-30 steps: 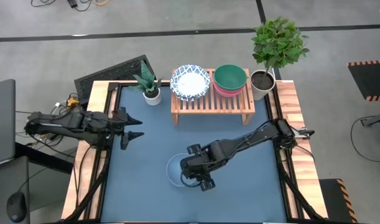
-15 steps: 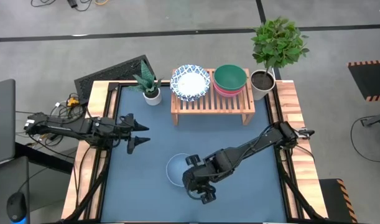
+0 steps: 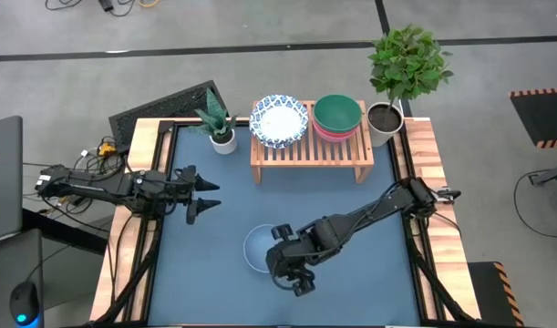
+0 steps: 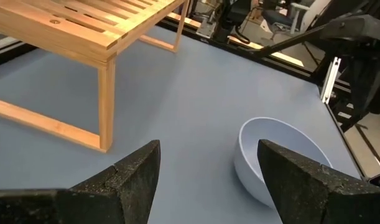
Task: Place and stack bowls onto a shelf
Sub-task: Stack the blue bowl on top of the green bowl on the shelf
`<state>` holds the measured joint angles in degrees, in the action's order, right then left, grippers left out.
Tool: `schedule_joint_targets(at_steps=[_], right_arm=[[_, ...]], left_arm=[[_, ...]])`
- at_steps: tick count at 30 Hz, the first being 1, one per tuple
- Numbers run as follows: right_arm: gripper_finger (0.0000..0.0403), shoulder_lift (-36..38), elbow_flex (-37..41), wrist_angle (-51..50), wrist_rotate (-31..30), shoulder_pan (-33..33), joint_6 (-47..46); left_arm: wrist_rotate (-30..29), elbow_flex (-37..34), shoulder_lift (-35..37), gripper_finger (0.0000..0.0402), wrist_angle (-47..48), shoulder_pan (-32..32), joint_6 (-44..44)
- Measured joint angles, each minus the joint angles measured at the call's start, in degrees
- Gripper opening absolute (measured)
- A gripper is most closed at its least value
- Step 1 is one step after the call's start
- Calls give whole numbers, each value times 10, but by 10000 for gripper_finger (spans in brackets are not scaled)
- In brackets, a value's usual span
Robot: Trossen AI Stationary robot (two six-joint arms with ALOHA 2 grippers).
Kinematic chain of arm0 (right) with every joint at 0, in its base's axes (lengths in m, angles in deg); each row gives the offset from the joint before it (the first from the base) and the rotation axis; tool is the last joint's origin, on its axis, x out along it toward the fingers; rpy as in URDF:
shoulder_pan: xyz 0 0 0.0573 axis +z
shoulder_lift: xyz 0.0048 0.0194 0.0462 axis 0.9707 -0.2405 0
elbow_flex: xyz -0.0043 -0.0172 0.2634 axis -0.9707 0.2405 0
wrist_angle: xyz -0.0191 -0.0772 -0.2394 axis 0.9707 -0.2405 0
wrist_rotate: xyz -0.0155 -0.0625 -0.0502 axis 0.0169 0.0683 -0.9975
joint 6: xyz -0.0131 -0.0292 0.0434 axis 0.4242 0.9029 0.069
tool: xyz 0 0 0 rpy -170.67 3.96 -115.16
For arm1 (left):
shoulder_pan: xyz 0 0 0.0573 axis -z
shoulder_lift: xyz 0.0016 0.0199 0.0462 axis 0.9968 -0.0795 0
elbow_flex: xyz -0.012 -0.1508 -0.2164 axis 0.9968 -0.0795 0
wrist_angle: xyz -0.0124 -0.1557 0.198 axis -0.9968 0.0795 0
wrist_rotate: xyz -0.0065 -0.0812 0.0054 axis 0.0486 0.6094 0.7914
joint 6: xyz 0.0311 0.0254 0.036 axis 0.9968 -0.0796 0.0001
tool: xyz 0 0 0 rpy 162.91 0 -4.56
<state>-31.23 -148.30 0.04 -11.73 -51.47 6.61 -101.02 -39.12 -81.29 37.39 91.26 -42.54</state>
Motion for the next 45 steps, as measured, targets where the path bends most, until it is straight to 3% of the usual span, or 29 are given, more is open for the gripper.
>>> schedule_joint_targets(at_steps=[12, 20, 40, 45], right_arm=[[171, 0, 6, 21, -16, 15, 40], [171, -1, 90, 61, -17, 14, 55], [170, 0, 200, 140, -26, -16, 82], [137, -1, 209, 149, -43, -17, 89]], left_arm=[[-1, 0, 0, 253, -1, 0, -11], [-1, 0, 0, 253, 1, 0, -9], [-1, 0, 0, 253, 5, 0, -8], [-1, 0, 0, 253, 5, 0, -8]])
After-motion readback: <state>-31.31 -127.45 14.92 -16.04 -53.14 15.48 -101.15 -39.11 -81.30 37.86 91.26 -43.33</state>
